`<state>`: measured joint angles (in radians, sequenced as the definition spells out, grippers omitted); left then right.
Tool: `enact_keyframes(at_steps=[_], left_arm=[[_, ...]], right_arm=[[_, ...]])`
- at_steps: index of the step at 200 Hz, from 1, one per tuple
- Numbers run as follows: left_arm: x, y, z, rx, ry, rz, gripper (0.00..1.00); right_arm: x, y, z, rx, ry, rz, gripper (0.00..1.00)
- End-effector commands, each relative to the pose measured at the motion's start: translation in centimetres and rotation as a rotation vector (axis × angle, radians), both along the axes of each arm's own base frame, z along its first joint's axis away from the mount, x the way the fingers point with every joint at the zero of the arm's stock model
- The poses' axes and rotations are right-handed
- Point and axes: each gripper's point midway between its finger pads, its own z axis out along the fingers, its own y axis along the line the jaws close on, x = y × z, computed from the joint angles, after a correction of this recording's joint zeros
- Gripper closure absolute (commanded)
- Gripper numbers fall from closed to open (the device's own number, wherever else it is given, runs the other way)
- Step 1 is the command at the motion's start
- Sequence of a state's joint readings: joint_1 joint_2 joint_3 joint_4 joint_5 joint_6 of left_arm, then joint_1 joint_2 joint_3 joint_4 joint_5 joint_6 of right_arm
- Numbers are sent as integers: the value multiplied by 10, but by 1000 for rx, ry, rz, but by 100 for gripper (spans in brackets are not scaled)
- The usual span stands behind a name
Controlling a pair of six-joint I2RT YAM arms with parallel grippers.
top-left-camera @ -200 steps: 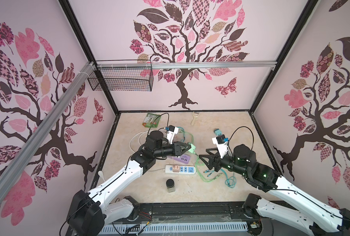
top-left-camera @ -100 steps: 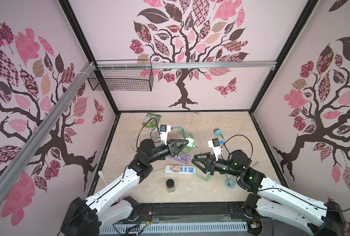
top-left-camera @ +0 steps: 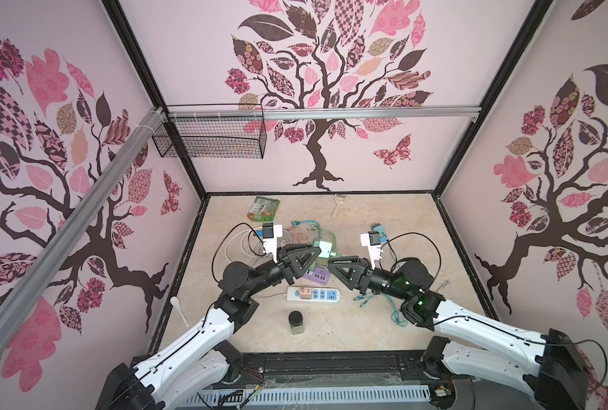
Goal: Insert the plug
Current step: 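Hold the light green charger up between both grippers, prongs toward the left gripper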
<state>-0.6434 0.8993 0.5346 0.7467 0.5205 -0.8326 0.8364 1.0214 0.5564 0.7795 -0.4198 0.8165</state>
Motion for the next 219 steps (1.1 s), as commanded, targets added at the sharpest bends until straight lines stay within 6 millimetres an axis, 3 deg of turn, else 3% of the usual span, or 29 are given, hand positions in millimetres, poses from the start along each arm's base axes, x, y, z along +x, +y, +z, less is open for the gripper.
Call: enact_keyframes(at_steps=[1, 81, 219], left_arm=[[-12, 3, 11, -31, -97, 8, 100], [-15, 5, 12, -47, -126, 20, 100], [-30, -5, 15, -53, -167, -18, 100]], right_arm=[[-3, 0, 44, 122, -70, 30, 54], [-11, 0, 70, 196, -149, 69, 56], [-13, 1, 85, 214, -187, 78, 65]])
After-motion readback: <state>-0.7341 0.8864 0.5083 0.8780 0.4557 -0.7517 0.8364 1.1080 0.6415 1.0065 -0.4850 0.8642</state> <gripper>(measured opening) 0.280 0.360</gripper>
